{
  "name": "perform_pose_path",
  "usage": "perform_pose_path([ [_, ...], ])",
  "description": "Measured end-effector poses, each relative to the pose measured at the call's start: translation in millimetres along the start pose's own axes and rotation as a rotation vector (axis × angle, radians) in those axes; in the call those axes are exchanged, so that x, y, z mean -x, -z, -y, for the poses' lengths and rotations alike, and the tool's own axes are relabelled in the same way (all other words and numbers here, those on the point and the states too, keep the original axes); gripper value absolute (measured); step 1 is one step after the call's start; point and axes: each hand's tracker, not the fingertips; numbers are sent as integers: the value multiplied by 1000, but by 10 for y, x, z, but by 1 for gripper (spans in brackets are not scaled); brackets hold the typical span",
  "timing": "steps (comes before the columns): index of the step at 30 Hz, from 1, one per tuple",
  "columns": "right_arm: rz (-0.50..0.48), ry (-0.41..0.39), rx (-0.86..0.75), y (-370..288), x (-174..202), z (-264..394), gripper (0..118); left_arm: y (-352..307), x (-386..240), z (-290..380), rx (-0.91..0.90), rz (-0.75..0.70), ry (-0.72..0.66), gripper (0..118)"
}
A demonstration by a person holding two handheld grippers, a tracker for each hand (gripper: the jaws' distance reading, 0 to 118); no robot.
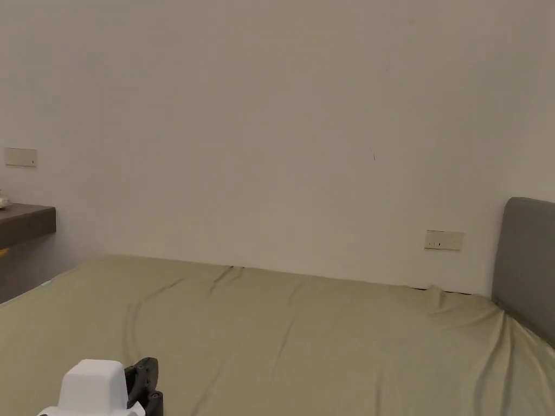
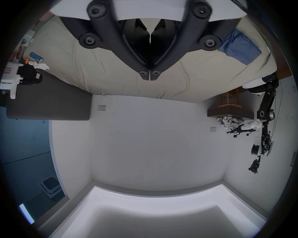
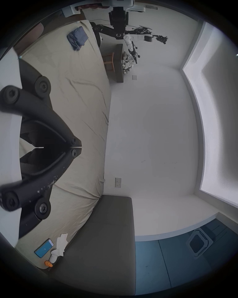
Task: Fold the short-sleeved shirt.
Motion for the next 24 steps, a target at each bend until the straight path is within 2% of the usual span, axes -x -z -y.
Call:
perform_pose_path([
  [2, 34, -27, 3, 34, 11, 8, 2, 64, -15, 66, 34, -6, -7, 0],
  [5, 39, 9, 28, 31, -8, 35, 2, 63, -31, 227, 49, -14, -10, 0],
  [8, 39, -20, 28, 38, 13, 42, 2, 71, -89, 334, 13, -60, 57, 0],
  [13, 51, 0, 14, 78, 15, 50, 2, 110, -171, 441, 34, -61, 57, 0],
  [24, 60, -6, 9, 136, 286, 89, 5, 2, -448, 421, -3, -42, 108, 0],
])
